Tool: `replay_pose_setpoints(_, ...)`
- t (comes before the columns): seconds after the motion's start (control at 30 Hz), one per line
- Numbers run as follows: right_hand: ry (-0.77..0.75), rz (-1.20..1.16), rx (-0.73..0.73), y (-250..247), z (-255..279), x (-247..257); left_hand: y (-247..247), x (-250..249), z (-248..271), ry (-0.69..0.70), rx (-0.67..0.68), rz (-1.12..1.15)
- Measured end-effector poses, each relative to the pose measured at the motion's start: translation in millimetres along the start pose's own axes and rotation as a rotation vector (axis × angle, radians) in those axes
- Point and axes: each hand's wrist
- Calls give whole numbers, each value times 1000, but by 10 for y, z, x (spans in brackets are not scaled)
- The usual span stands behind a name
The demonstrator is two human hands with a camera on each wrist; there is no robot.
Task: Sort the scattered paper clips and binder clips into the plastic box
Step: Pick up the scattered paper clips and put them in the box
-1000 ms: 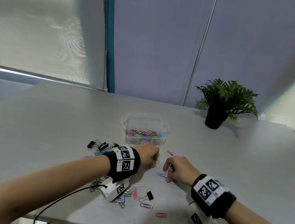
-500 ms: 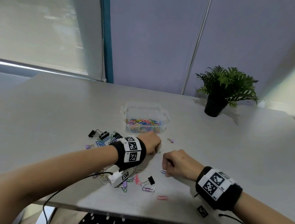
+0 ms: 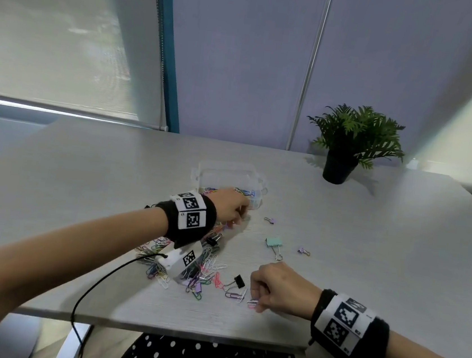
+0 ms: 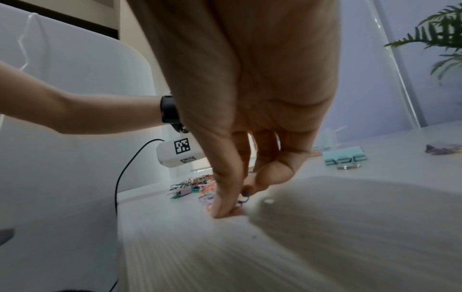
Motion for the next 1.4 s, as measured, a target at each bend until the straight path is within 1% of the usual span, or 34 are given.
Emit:
replay_pose_setpoints(0.1, -21, 0, 15, -14, -25, -22, -147, 102, 53, -2, -68, 60)
replay_pose_setpoints(0.2, -57, 16, 30, -32, -24, -14, -286, 252, 75, -33, -126, 172)
replay_pose_setpoints(0.3, -46, -31, 31, -211, -94, 2, -417, 369, 65, -83, -174, 270)
replay_pose_setpoints(0.4, -24, -157, -116, -588, -336, 30, -502, 446, -5, -121, -218, 297)
replay_pose_setpoints(0.5, 35, -325, -258, -949, -743, 1, -538, 490, -144, -160, -246, 304)
replay_pose_setpoints(0.6, 102, -402, -324, -1144, -1204, -38, -539, 510, -285, -230, -259, 271)
replay_pose_setpoints(0.7, 202, -399, -392, -1201, -1564, -41, -523, 512, -367, -278, -237, 212)
replay_pose_setpoints(0.73, 229, -371, -405, -1188, -1639, -42, -511, 516, -368, -282, -219, 173)
replay_pose_setpoints(0.8, 247, -251, -384, -1149, -1734, -69, -505, 532, -330, -269, -184, 108)
replay_pose_setpoints(0.87, 209, -97, -389, -1080, -1741, -95, -502, 558, -251, -226, -164, 75)
replay_pose_setpoints(0.9, 151, -36, -418, -1036, -1695, -91, -508, 569, -198, -199, -170, 45)
replay_pose_setpoints(0.97, -16, 55, -459, -922, -1553, -53, -518, 580, -64, -138, -173, -5)
replay_pose_setpoints(1.0, -109, 92, -430, -850, -1483, -38, -516, 585, 6, -113, -167, -21)
replay_pose_setpoints(1.03, -185, 129, -366, -773, -1410, -15, -505, 582, 74, -95, -156, -28)
replay_pose_setpoints(1.1, -262, 216, -222, -621, -1298, 21, -453, 571, 187, -86, -104, -26)
replay_pose_setpoints(1.17, -269, 297, -136, -514, -1272, 46, -372, 546, 234, -88, -47, -48)
replay_pose_setpoints(1.23, -254, 296, -110, -454, -1306, 88, -289, 505, 232, -98, -7, -116)
replay_pose_setpoints(1.33, -245, 224, -154, -404, -1358, 127, -151, 478, 193, -150, 75, -219)
replay_pose_setpoints(1.4, -239, 184, -201, -377, -1363, 99, -47, 499, 149, -148, 127, -251)
Point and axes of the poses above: each hand's wrist, its own z-axis away from the middle knuckle, its own y-axis out of the palm, x = y × z, and after that the axes turned 6 degrees about y, right-handed
